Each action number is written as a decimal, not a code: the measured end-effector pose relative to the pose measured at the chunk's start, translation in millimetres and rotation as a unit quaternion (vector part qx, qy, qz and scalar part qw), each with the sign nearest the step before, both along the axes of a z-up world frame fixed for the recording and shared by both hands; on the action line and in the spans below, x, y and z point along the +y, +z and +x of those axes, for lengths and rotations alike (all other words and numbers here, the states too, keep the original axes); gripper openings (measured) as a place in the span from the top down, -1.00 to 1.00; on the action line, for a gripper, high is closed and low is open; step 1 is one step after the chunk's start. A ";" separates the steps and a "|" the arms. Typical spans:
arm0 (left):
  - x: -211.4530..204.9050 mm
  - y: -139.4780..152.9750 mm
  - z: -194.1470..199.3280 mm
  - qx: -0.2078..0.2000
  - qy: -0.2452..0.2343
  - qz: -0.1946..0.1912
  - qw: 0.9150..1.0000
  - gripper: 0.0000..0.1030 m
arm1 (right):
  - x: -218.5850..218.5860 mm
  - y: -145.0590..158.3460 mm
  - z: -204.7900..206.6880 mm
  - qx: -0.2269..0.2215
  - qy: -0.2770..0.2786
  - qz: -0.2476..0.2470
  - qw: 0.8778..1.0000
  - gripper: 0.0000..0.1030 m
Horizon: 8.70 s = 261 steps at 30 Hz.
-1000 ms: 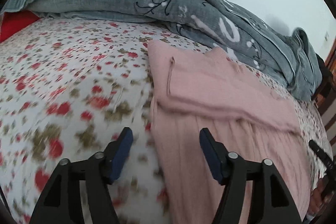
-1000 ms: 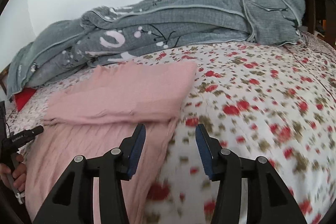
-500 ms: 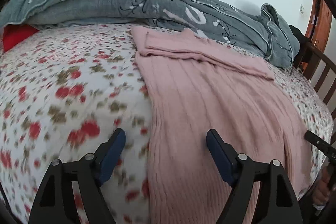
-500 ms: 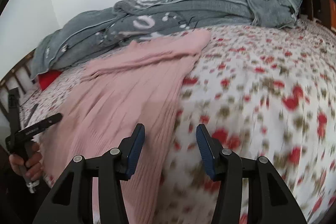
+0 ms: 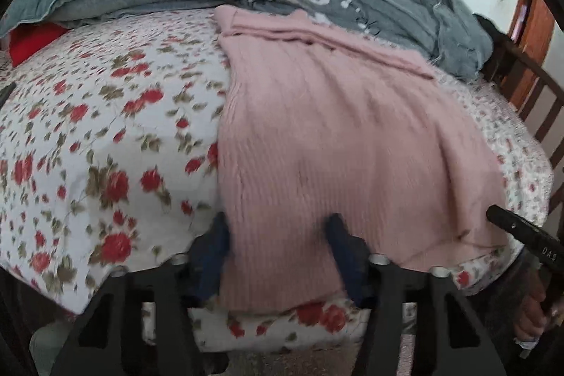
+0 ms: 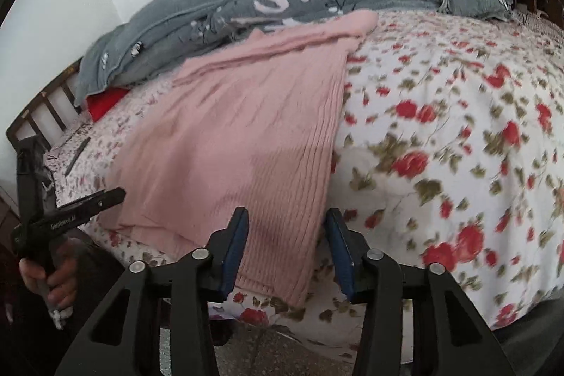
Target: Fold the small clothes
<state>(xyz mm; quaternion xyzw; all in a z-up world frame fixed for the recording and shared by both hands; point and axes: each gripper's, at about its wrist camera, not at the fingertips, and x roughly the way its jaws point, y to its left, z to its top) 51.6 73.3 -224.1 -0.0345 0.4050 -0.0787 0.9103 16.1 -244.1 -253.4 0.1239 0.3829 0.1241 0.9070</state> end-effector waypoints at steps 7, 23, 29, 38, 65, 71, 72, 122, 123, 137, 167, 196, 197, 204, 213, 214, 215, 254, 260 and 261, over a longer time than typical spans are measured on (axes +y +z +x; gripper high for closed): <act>29.9 6.3 -2.2 0.005 -0.004 -0.074 0.997 0.81 | -9.9 23.8 -24.0 -0.078 -0.021 -0.008 0.997 0.91; 54.7 -10.2 1.1 0.024 0.010 -0.119 0.993 0.69 | -31.5 -7.3 -12.5 -0.009 -0.055 0.013 0.998 0.90; 50.9 -9.7 -5.1 0.010 0.003 -0.110 0.994 0.59 | -30.7 -12.3 -14.3 -0.020 -0.073 -0.005 0.997 0.77; 47.4 1.8 -19.5 -0.031 0.003 -0.106 0.994 0.36 | -20.3 3.8 -24.4 -0.039 -0.071 -0.053 0.995 0.56; 35.4 -5.9 -15.7 -0.023 0.021 -0.034 0.999 0.44 | -9.0 -5.0 -19.4 -0.036 -0.060 -0.061 0.996 0.67; 36.6 -7.2 -15.5 -0.021 0.016 -0.039 0.999 0.75 | -10.8 -5.4 -18.3 -0.030 -0.053 -0.050 0.997 0.79; 35.9 -7.1 -16.2 -0.023 0.017 -0.035 0.999 0.80 | -11.5 -5.6 -18.3 -0.029 -0.053 -0.048 0.997 0.79; 44.8 141.2 70.3 -0.157 0.032 -0.145 0.976 0.86 | -51.0 148.7 78.4 -0.107 -0.027 0.113 0.987 0.90; 44.3 141.3 78.9 -0.155 0.036 -0.148 0.976 0.86 | -53.4 150.7 87.3 -0.103 -0.031 0.116 0.987 0.90; 35.8 128.4 217.3 -0.116 0.067 -0.149 0.980 0.86 | -69.8 142.5 238.0 -0.043 -0.056 0.140 0.988 0.90; 24.6 36.5 380.9 -0.003 0.031 -0.094 0.995 0.21 | -66.6 46.2 394.3 0.033 -0.067 0.013 0.997 0.45; 51.9 22.5 386.5 0.018 0.082 -0.162 0.983 0.71 | -83.0 41.8 391.2 0.035 -0.101 0.053 0.993 0.89; 51.9 22.3 386.5 0.018 0.082 -0.161 0.983 0.70 | -83.1 41.9 391.0 0.036 -0.101 0.052 0.993 0.89; 51.5 21.3 387.5 0.021 0.082 -0.159 0.984 0.62 | -82.7 42.2 391.0 0.037 -0.101 0.049 0.993 0.89; 51.5 21.7 387.7 0.021 0.083 -0.159 0.984 0.61 | -82.8 41.6 391.3 0.038 -0.101 0.049 0.993 0.88; 51.5 21.7 387.7 0.021 0.083 -0.159 0.984 0.61 | -82.8 41.6 391.2 0.038 -0.101 0.049 0.993 0.88; 51.5 21.4 387.8 0.021 0.083 -0.159 0.984 0.61 | -82.7 41.6 391.1 0.038 -0.101 0.049 0.993 0.88; 46.7 37.1 377.1 -0.024 0.050 -0.164 0.985 -0.09 | -75.3 59.4 376.0 -0.005 -0.125 0.001 0.992 0.57; 46.2 43.1 370.3 -0.044 0.061 -0.152 0.985 -0.09 | -85.2 78.6 355.9 0.017 -0.149 -0.013 0.989 0.50; 46.3 44.0 369.3 -0.045 0.064 -0.149 0.986 -0.09 | -86.4 81.6 348.0 0.019 -0.142 -0.012 0.990 0.30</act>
